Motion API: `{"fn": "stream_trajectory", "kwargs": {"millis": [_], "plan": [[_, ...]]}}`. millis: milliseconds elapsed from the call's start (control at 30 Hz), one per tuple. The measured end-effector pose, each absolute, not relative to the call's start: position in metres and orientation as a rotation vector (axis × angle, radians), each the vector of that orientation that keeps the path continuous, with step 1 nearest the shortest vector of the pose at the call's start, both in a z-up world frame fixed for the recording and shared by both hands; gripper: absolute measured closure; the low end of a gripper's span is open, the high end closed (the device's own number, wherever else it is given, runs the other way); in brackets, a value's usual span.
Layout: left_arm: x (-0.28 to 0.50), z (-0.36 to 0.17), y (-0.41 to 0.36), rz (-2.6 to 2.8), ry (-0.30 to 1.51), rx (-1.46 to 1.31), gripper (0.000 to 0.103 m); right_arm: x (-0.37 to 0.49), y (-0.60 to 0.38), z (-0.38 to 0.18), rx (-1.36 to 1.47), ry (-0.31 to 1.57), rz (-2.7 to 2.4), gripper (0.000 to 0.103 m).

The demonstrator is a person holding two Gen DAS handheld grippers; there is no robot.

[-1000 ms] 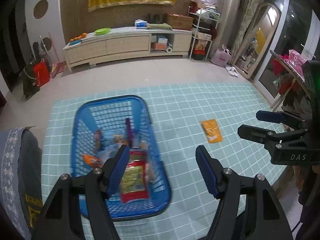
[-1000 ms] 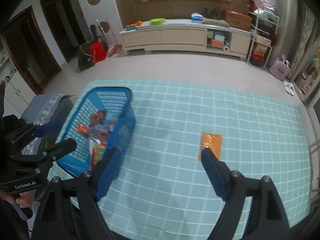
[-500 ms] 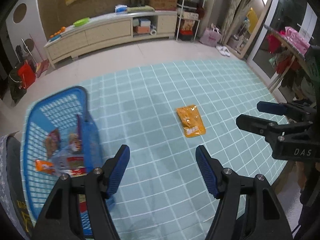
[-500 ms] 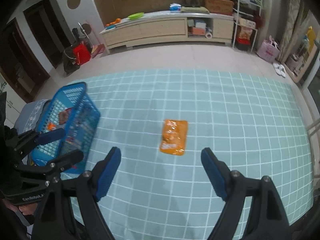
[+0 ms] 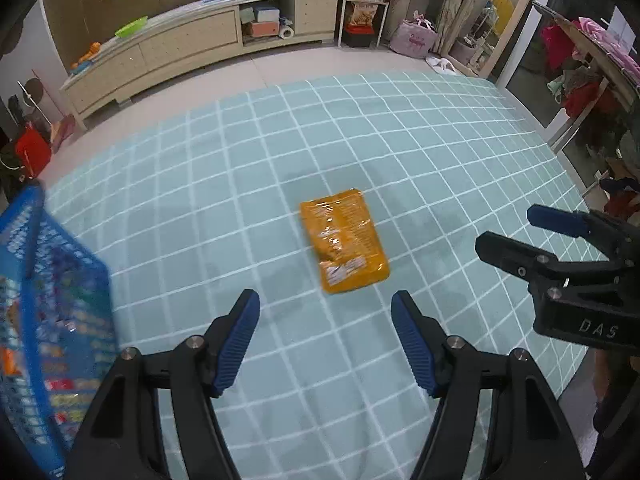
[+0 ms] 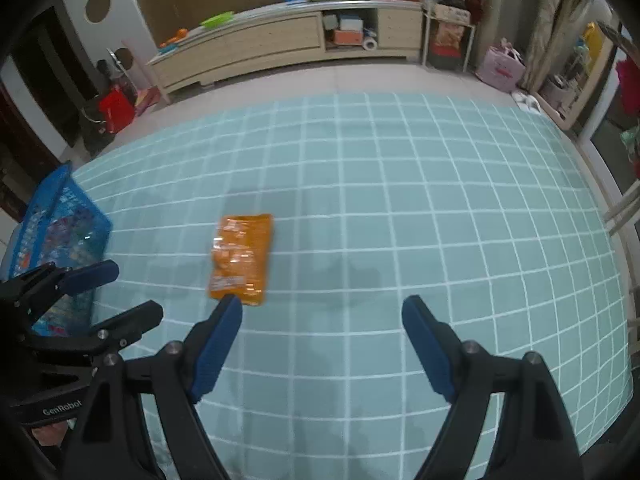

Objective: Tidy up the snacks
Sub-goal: 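Move both tools back over the orange bag on the table, then grasp the orange bag with the left gripper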

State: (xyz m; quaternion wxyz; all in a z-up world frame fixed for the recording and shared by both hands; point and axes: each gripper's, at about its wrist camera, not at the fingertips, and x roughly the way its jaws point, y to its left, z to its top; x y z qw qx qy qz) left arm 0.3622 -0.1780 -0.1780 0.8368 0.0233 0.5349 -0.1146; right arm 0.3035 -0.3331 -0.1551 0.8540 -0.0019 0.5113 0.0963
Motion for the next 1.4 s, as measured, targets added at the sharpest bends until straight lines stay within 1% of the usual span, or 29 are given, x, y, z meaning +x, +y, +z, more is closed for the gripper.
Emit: {"fn": "stream_trajectory", "kwargs": {"millis": [433, 700, 900, 1033, 1133, 1233, 1300, 1367, 1400], "plan": [[0.415, -0.221, -0.212, -0.253, 1.193, 0.063, 0.037, 0.328, -0.369, -0.186, 0.035, 1.088, 0.186, 0.018], [0.428, -0.242, -0.218, -0.216, 1.220, 0.081, 0.037, 0.334, -0.376, -0.196, 0.048, 1.093, 0.190, 0.018], [0.432, -0.249, -0.218, -0.211, 1.218, 0.123, 0.036, 0.338, -0.380, -0.198, 0.049, 1.094, 0.201, 0.018], [0.438, -0.249, -0.213, -0.200, 1.247, 0.107, 0.035, 0.337, -0.381, -0.198, 0.063, 1.089, 0.206, 0.018], [0.446, -0.248, -0.204, -0.153, 1.235, 0.068, 0.035, 0.334, -0.380, -0.198, 0.060, 1.081, 0.216, 0.018], [0.444, -0.251, -0.202, -0.153, 1.225, 0.091, 0.035, 0.333, -0.379, -0.198, 0.074, 1.078, 0.219, 0.018], [0.443, -0.251, -0.200, -0.143, 1.227, 0.074, 0.041, 0.334, -0.379, -0.199, 0.085, 1.077, 0.220, 0.018], [0.440, -0.250, -0.197, -0.146, 1.236, 0.053, 0.045, 0.334, -0.377, -0.200, 0.090, 1.077, 0.219, 0.018], [0.438, -0.249, -0.196, -0.148, 1.233, 0.060, 0.050, 0.334, -0.377, -0.200, 0.096, 1.075, 0.216, 0.018]]}}
